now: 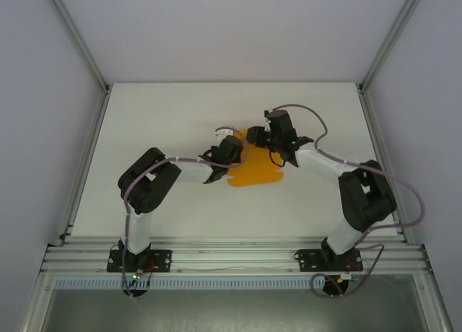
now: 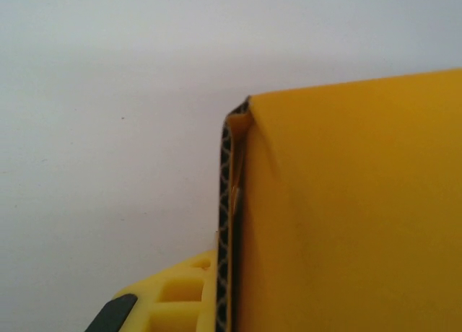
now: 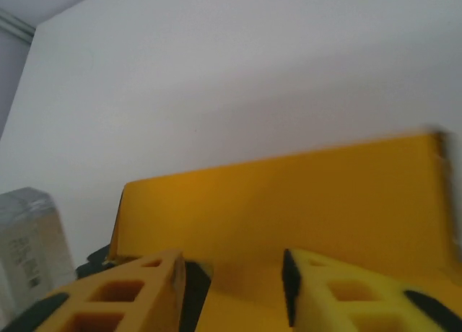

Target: Assemble paper box

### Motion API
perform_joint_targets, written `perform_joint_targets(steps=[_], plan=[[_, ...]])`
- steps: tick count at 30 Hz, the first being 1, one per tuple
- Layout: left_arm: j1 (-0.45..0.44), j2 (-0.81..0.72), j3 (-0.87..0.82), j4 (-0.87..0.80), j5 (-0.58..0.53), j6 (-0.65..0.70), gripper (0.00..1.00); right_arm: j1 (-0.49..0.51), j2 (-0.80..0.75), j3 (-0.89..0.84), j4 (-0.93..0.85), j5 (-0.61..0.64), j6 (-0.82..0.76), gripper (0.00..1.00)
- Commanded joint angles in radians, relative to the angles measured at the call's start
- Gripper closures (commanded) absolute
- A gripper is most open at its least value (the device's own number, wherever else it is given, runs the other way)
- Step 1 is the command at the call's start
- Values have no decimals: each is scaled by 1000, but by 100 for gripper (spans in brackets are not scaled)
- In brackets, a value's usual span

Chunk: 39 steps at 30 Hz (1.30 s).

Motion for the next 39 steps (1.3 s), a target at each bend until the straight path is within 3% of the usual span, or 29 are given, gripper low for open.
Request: perform_joint_targets(steps=[1,4,7,10,13,18,27,39], plan=[[26,-46,20,-55,-31,-7,100,-14,-157,11,-111,143,-144,37],[41,-83,11,-70,16,-16,100,-25,-283,-53,-116,250,-226,25],[54,-121,8,-87,74,-30,100,-28,-351,-112,-140,332,-319,25],[60,-139,42,-158,121,-47,100,-26,-360,-135,-167,350,-327,31],[62,-146,85,-243,168,-60,100,-12,-348,-158,-104,306,-328,46],[62,-149,146,-340,230,-67,100,6,-257,-122,-43,237,-343,50],[63,-151,172,-363,288,-77,100,26,-100,-46,23,402,-306,63],[74,-151,207,-388,322,-114,100,32,-9,-13,-10,504,-296,69]])
